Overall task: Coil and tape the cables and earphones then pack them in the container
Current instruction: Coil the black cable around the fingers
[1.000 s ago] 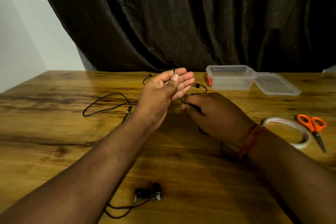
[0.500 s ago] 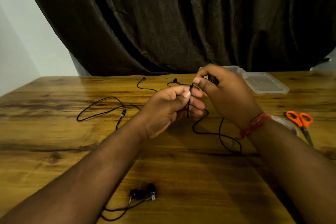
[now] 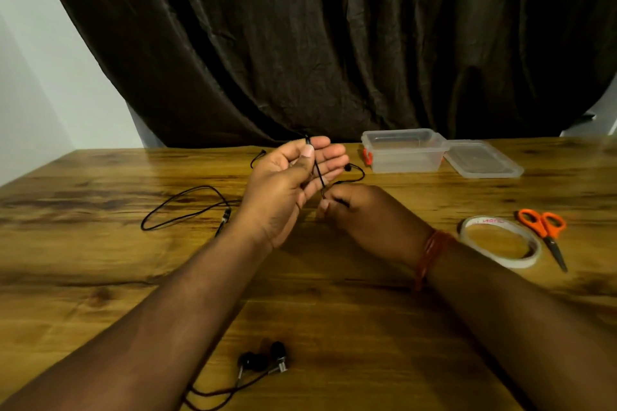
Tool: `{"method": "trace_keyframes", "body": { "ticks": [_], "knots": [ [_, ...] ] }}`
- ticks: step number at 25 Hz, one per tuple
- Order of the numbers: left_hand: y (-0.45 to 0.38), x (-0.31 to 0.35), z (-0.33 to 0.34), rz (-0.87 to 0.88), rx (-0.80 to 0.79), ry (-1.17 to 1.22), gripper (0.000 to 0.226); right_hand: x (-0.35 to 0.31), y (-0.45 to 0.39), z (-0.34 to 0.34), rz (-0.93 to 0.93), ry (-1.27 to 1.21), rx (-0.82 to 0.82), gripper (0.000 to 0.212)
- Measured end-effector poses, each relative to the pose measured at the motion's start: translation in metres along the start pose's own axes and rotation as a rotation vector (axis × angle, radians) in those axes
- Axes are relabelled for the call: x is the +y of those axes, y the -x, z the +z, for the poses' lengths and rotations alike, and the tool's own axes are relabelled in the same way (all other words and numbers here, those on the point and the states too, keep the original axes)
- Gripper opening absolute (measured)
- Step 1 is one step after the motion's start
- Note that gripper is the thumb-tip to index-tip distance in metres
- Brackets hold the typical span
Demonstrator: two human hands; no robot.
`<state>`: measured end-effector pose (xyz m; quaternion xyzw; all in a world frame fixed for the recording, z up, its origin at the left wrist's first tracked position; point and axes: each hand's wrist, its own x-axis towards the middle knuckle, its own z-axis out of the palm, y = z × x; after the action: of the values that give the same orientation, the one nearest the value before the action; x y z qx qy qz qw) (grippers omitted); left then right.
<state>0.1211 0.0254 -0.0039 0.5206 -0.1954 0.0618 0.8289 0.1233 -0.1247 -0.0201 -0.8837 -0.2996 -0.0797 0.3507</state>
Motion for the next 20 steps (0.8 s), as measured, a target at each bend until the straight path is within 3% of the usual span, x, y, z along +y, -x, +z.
{"method": "trace_keyframes", "body": {
  "ticks": [3,6,9,14,20],
  "knots": [
    [0.000,-0.004,-0.001,-0.005,0.015,-0.235,0.026,-0.006,0.004,-0.002,-0.146,0.323,0.057,0.019],
    [0.000,-0.007,-0.003,-0.028,-0.030,-0.542,0.027,-0.009,0.003,-0.019,-0.205,0.379,0.180,0.019],
    [0.003,-0.009,0.000,-0.094,-0.143,-0.649,0.029,-0.005,0.000,-0.034,-0.215,0.340,0.329,0.018],
    [0.011,-0.007,0.004,-0.161,-0.246,-0.462,0.029,0.008,-0.005,-0.034,-0.129,0.179,0.449,0.014],
    [0.008,0.000,0.006,-0.074,-0.202,-0.102,0.025,0.014,-0.002,-0.013,-0.136,-0.019,0.317,0.013]
  ]
}}
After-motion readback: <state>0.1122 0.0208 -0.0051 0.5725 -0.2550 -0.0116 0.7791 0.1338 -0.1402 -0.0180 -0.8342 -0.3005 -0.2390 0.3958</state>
